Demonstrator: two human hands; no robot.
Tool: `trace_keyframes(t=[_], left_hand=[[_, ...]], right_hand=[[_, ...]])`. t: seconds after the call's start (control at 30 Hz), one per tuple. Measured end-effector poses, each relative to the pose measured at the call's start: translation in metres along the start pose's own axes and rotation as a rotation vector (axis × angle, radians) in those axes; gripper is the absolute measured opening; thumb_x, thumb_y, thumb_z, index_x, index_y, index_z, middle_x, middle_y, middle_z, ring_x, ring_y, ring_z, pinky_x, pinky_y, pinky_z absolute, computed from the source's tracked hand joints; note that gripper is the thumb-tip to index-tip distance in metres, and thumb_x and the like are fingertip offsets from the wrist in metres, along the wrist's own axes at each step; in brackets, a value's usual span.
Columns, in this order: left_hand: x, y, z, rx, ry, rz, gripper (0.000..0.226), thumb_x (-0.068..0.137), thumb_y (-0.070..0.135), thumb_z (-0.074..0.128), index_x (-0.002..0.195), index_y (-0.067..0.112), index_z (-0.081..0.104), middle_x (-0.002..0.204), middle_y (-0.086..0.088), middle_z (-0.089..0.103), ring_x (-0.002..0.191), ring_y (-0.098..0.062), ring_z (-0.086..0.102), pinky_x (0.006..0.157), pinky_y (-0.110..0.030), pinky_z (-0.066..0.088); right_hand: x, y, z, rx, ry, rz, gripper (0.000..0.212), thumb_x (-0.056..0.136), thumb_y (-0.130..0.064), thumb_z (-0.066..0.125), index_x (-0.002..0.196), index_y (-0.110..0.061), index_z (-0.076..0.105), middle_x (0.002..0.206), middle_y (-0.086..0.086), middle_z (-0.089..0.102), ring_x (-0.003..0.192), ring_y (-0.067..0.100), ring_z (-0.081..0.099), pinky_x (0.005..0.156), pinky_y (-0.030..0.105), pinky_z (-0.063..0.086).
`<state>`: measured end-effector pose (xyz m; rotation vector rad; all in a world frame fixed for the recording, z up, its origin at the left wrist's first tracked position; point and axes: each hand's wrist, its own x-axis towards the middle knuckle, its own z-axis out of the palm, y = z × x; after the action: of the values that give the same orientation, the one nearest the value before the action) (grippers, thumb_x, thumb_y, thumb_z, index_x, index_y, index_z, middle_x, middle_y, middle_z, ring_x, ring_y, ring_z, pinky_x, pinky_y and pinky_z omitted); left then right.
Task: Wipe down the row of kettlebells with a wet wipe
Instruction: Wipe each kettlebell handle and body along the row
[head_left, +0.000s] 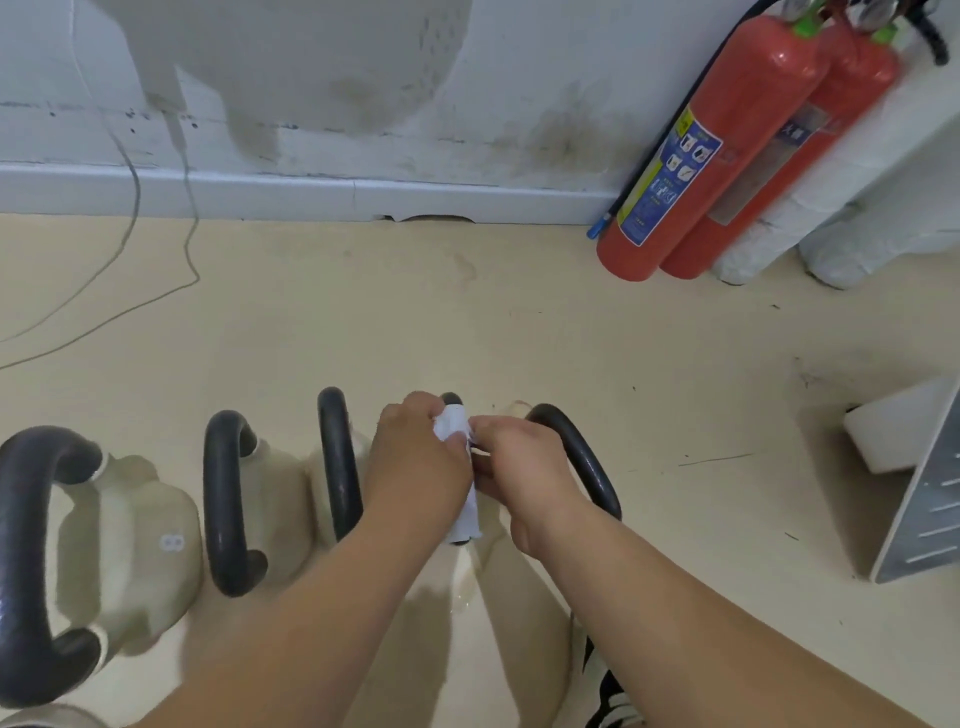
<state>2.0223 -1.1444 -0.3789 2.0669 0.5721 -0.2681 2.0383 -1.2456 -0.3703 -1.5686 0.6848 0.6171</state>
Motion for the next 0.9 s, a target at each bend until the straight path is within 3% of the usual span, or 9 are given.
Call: trace_keyframes(t=[0.17,0.23,0.3,0.37,0.5,0.6,0.67,0.8,0.9], left_hand=[[-0.014,-0.004,0.027,-0.253,0.065,-0.009,0.033,0.104,0.017,0.050,0.134,0.024,0.062,0.101,0.012,0.064,0.082,-0.005,0.061,0.065,-0.015,0.044],[-0.010,-0.001,0.033,-0.324,0.046,0.010,0.035,0.107,0.019,0.044,0.140,0.021,0.058,0.112,0.007,0.066,0.092,-0.010,0.064,0.071,-0.016,0.047],[0.006,0.003,0.034,-0.412,-0.064,-0.035,0.038,0.110,0.029,0.034,0.144,0.025,0.050,0.129,0.000,0.061,0.114,-0.019,0.062,0.093,-0.027,0.050],[0.027,0.009,0.032,-0.412,-0.153,-0.082,0.035,0.110,0.034,0.030,0.135,0.028,0.053,0.124,-0.003,0.065,0.112,-0.023,0.064,0.101,-0.038,0.051],[0.071,0.014,0.032,-0.286,-0.181,-0.194,0.025,0.103,0.020,0.040,0.097,0.016,0.064,0.093,-0.012,0.072,0.089,-0.031,0.070,0.084,-0.040,0.057],[0.088,0.007,0.034,-0.407,-0.252,-0.378,0.029,0.099,0.027,0.044,0.111,0.012,0.066,0.105,-0.018,0.074,0.098,-0.036,0.072,0.097,-0.049,0.057],[0.076,0.002,0.033,-0.396,-0.272,-0.296,0.033,0.100,0.033,0.041,0.118,0.017,0.063,0.119,-0.010,0.071,0.107,-0.027,0.070,0.103,-0.048,0.053],[0.010,-0.006,0.039,-0.421,-0.087,-0.025,0.051,0.109,0.028,0.035,0.159,0.030,0.030,0.153,0.018,0.036,0.139,-0.003,0.038,0.116,-0.026,0.030],[-0.033,-0.011,0.048,-0.926,-0.120,-0.084,0.049,0.103,0.054,0.050,0.144,0.026,0.057,0.146,-0.003,0.060,0.135,-0.018,0.056,0.116,-0.043,0.041]], right_hand=[[-0.004,-0.002,0.006,0.126,-0.067,0.123,0.016,0.096,-0.024,0.059,0.080,-0.022,0.058,0.078,0.004,0.051,0.075,0.019,0.050,0.055,0.024,0.042],[0.006,-0.001,0.007,0.183,-0.058,0.118,0.023,0.100,-0.031,0.059,0.086,-0.014,0.067,0.075,0.004,0.062,0.077,0.017,0.062,0.067,0.023,0.051],[0.016,-0.012,0.012,0.204,-0.098,0.130,0.034,0.099,-0.036,0.061,0.105,-0.006,0.076,0.099,0.007,0.079,0.097,0.015,0.074,0.094,0.029,0.055],[0.033,-0.022,0.017,0.140,-0.117,0.107,0.034,0.097,-0.041,0.058,0.105,-0.012,0.075,0.104,0.004,0.077,0.101,0.016,0.072,0.103,0.035,0.052],[0.050,-0.036,0.011,0.029,-0.182,0.135,0.046,0.105,-0.052,0.043,0.086,-0.017,0.066,0.077,-0.003,0.070,0.077,0.016,0.068,0.072,0.025,0.052],[0.057,-0.046,0.016,0.046,-0.163,0.217,0.065,0.106,-0.063,0.032,0.116,-0.011,0.071,0.109,0.005,0.078,0.084,0.017,0.072,0.065,0.029,0.054],[0.050,-0.041,0.015,0.068,-0.169,0.220,0.065,0.106,-0.063,0.032,0.128,-0.014,0.069,0.118,0.003,0.078,0.087,0.012,0.075,0.067,0.027,0.055],[0.024,-0.018,0.004,0.220,-0.113,0.146,0.049,0.100,-0.060,0.051,0.126,-0.025,0.073,0.121,-0.010,0.077,0.108,0.007,0.073,0.098,0.029,0.053],[-0.003,0.000,0.001,0.074,0.008,0.020,0.039,0.100,-0.046,0.057,0.105,-0.016,0.081,0.102,0.003,0.082,0.095,0.019,0.078,0.097,0.040,0.057]])
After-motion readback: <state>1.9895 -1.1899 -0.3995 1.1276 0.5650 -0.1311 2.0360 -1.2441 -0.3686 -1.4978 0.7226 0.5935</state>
